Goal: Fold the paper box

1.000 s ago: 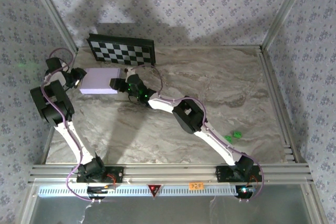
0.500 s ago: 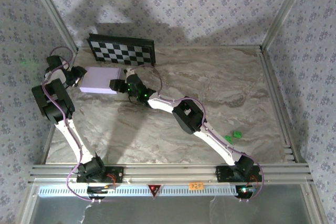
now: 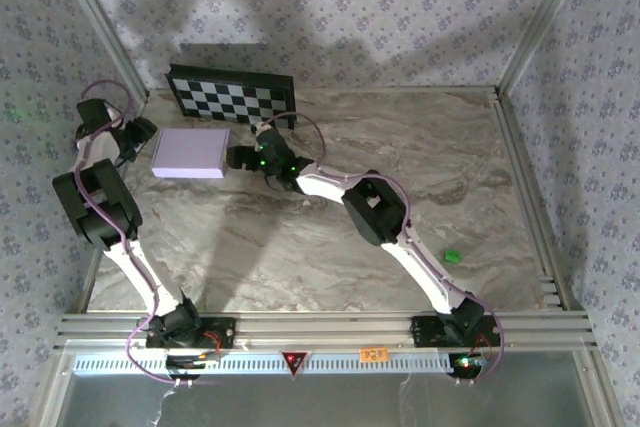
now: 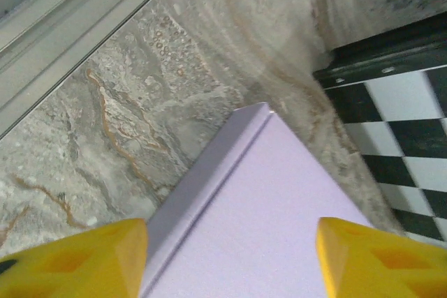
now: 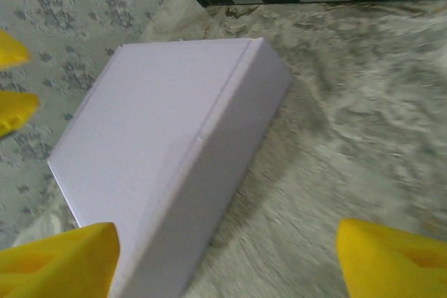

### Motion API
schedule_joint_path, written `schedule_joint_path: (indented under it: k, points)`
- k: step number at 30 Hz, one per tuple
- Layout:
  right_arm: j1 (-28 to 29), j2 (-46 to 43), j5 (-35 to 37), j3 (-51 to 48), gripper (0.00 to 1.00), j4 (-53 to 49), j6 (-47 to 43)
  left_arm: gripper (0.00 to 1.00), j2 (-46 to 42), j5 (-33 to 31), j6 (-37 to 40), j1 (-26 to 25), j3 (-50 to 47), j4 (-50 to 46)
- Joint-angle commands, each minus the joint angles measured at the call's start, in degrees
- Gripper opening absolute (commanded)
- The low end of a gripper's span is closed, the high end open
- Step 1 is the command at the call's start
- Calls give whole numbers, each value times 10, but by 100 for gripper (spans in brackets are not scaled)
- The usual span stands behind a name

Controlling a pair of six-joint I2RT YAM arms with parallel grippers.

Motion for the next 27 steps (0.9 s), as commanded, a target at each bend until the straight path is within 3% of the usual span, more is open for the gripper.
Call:
schedule_joint_path:
  k: [1, 2, 4, 9, 15, 21, 23, 27]
  points:
    - [-17, -98, -10, -80, 94, 1, -57, 77, -59, -10, 16, -15, -22, 13]
    - [-23, -122, -9, -114, 99, 8, -66, 83, -73, -14, 22, -21, -35, 15]
    - [-36, -166, -5, -178, 99, 23, -78, 99, -100, -23, 31, -35, -60, 23]
    - [-70, -271, -3, -306, 99, 14, -132, 100, -163, -40, 56, -77, -125, 39]
    - [-127, -402, 23, -428, 99, -84, -210, 99, -240, -77, 94, -127, -218, 58]
    - [-185, -528, 139, -524, 99, -195, -306, 99, -330, -103, 136, -151, -365, 128]
    - [-206, -572, 198, -569, 99, -195, -321, 99, -354, -119, 149, -156, -411, 154]
    - [-270, -630, 245, -646, 99, -164, -340, 100, -376, -153, 178, -174, -476, 206]
